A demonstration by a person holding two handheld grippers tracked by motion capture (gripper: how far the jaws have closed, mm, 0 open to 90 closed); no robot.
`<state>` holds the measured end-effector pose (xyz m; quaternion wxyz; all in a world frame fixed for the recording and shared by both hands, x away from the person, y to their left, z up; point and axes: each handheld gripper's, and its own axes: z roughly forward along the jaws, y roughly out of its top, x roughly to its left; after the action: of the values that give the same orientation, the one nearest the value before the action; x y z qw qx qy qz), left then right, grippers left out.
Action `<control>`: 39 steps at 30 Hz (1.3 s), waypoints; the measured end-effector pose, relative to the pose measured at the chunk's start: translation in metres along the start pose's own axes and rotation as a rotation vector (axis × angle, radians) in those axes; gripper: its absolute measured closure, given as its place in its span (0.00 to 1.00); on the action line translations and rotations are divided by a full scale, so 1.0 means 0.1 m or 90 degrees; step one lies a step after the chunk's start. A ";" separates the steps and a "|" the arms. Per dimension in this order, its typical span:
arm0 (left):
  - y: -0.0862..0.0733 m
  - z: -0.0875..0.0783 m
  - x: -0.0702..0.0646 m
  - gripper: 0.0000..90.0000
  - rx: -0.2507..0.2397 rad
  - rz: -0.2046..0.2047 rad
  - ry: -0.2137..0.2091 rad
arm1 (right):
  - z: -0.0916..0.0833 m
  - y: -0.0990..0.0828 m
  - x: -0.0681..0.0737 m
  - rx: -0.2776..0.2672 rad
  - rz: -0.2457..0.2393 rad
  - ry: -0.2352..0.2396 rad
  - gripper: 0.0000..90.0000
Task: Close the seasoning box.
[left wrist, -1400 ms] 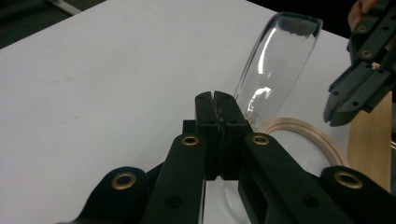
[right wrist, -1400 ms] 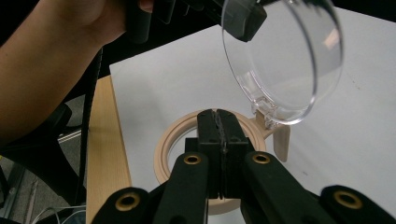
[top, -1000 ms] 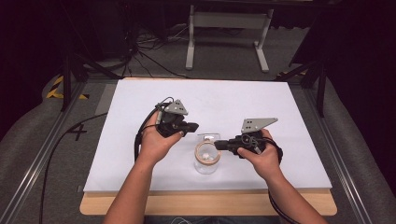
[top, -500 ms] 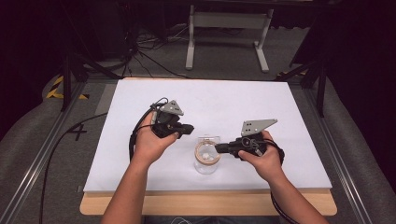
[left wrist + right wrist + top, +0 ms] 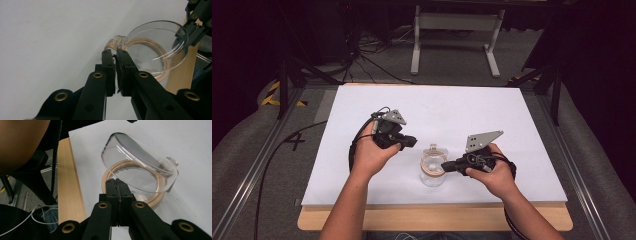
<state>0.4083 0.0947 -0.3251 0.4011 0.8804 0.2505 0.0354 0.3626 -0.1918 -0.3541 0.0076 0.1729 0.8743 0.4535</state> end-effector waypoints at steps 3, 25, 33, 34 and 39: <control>-0.01 0.01 0.00 0.95 -0.001 -0.002 0.000 | 0.00 0.00 0.01 0.009 -0.002 0.002 1.00; -0.02 0.06 0.01 0.93 0.015 -0.002 -0.006 | 0.03 -0.04 0.04 0.077 0.003 0.024 1.00; -0.07 -0.02 0.03 0.87 -0.003 -0.021 0.007 | -0.13 0.00 0.00 0.014 0.006 0.001 0.96; -0.08 -0.03 0.03 0.87 -0.006 -0.023 0.010 | -0.17 0.01 -0.02 0.000 0.009 -0.004 0.93; -0.17 -0.14 0.05 0.85 -0.012 -0.045 0.023 | -0.33 0.05 -0.10 -0.047 0.019 -0.020 0.82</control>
<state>0.4024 0.1158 -0.3285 0.4055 0.8666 0.2881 0.0396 0.3676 -0.2176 -0.3321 0.0207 0.1924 0.8541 0.4827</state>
